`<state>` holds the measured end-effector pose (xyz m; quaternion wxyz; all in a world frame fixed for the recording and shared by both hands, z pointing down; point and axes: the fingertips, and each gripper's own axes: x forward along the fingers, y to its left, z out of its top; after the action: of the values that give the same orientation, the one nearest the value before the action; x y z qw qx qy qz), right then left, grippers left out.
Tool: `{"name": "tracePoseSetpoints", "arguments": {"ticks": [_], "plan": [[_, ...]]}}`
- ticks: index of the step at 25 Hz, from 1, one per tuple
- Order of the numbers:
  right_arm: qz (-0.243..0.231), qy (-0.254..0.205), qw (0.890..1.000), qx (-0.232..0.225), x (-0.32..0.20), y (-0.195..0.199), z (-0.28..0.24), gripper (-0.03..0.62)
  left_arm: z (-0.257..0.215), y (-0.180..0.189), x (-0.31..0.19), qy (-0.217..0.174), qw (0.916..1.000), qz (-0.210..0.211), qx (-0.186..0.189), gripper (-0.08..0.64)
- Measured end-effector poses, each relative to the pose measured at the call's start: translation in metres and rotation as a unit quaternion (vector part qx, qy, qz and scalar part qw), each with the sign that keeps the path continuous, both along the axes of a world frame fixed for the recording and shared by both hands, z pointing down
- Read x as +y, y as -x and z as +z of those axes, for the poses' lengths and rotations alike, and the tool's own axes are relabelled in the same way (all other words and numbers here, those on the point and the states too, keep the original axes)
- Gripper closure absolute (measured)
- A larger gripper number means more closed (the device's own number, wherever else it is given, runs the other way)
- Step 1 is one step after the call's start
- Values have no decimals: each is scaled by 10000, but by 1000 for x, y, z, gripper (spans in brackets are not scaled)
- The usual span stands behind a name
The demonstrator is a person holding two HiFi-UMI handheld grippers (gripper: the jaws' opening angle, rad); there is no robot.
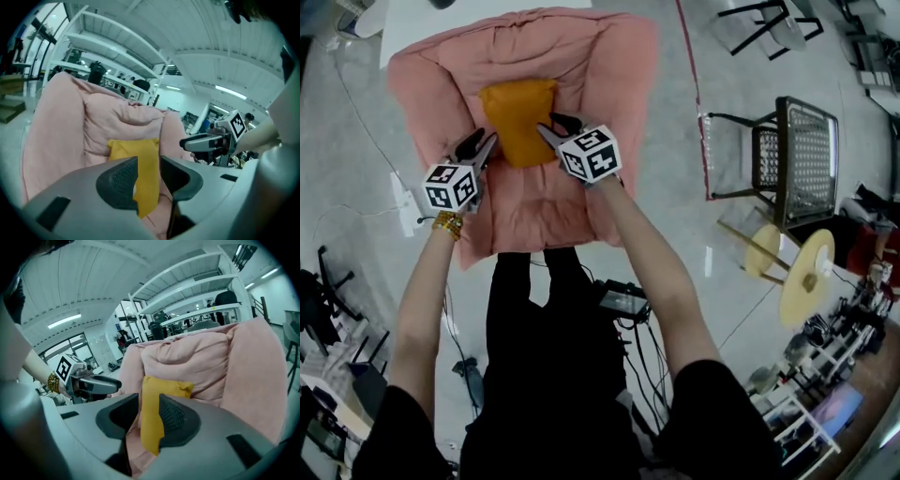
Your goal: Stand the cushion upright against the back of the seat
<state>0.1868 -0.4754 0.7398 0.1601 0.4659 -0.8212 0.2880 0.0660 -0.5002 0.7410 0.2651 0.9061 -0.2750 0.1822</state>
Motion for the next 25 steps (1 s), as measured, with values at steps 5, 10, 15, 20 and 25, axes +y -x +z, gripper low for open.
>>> {"name": "tracePoseSetpoints", "arguments": {"ticks": [5, 10, 15, 20, 25], "plan": [[-520, -300, 9982, 23, 31, 35, -43, 485, -49, -36, 51, -490, 9968, 623, 62, 468], [-744, -839, 9937, 54, 57, 51, -90, 526, -98, -51, 87, -1066, 9909, 822, 87, 518], [-670, -1416, 9876, 87, 77, 58, -140, 540, -146, -42, 102, -1463, 9866, 709, 127, 526], [-524, -1792, 9824, -29, 100, 60, -185, 543, -189, -29, 123, -1818, 9814, 586, 167, 526], [-182, -1975, 9798, -253, 127, 47, -211, 543, -219, -9, 148, -2136, 9757, 432, 216, 529]]}}
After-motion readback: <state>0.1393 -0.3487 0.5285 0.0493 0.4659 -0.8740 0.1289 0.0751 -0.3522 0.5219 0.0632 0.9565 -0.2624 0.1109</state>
